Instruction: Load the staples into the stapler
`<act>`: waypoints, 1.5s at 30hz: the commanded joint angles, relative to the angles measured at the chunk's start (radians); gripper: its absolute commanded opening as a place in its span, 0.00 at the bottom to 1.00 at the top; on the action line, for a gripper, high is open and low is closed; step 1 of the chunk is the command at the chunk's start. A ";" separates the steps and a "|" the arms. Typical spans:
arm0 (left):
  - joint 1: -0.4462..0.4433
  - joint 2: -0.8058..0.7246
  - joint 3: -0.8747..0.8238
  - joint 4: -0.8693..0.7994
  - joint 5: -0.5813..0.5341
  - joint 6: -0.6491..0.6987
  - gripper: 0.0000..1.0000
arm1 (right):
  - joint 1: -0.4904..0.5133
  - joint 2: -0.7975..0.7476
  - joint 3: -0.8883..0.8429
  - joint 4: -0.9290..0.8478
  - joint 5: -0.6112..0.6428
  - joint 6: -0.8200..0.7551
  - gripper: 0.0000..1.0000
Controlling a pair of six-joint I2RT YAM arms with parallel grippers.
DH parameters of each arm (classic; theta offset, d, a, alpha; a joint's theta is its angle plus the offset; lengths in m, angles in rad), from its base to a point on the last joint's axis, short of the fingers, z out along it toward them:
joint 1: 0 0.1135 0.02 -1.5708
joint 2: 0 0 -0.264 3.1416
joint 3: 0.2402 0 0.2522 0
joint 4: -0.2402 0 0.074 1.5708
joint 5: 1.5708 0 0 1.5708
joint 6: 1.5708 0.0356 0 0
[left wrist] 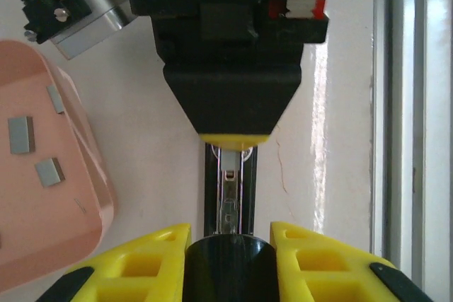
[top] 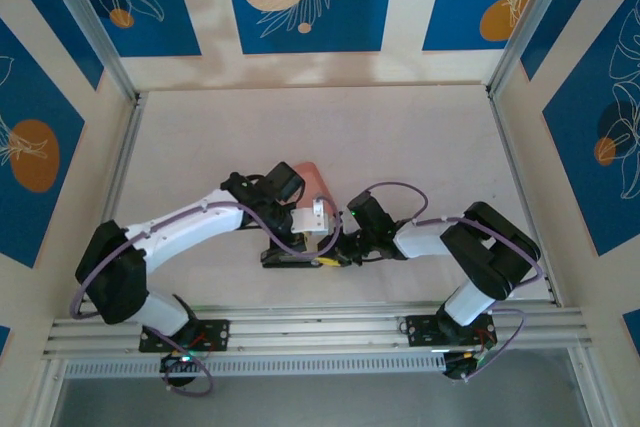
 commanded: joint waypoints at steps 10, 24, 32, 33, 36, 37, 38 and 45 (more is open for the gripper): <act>-0.062 0.157 0.029 0.179 -0.001 -0.092 0.16 | -0.036 -0.217 -0.103 -0.123 0.102 -0.002 0.49; -0.163 0.495 0.191 0.121 -0.176 -0.287 0.17 | -0.181 -0.740 -0.148 -0.715 0.357 -0.020 0.54; -0.148 0.367 0.282 0.032 -0.204 -0.417 0.18 | -0.200 -0.758 -0.132 -0.736 0.351 -0.049 0.54; -0.136 0.334 0.297 0.008 -0.201 -0.437 0.18 | -0.204 -0.753 -0.126 -0.735 0.349 -0.056 0.55; -0.082 0.227 0.317 -0.032 -0.191 -0.502 0.18 | -0.221 -0.730 -0.111 -0.723 0.336 -0.078 0.54; -0.060 0.195 0.316 -0.041 -0.187 -0.519 0.18 | -0.225 -0.719 -0.107 -0.719 0.330 -0.085 0.54; -0.031 0.158 0.316 -0.056 -0.188 -0.537 0.18 | -0.231 -0.707 -0.099 -0.715 0.324 -0.093 0.54; 0.268 -0.001 0.316 -0.198 -0.300 -0.570 0.19 | -0.245 -0.590 -0.036 -0.692 0.288 -0.158 0.54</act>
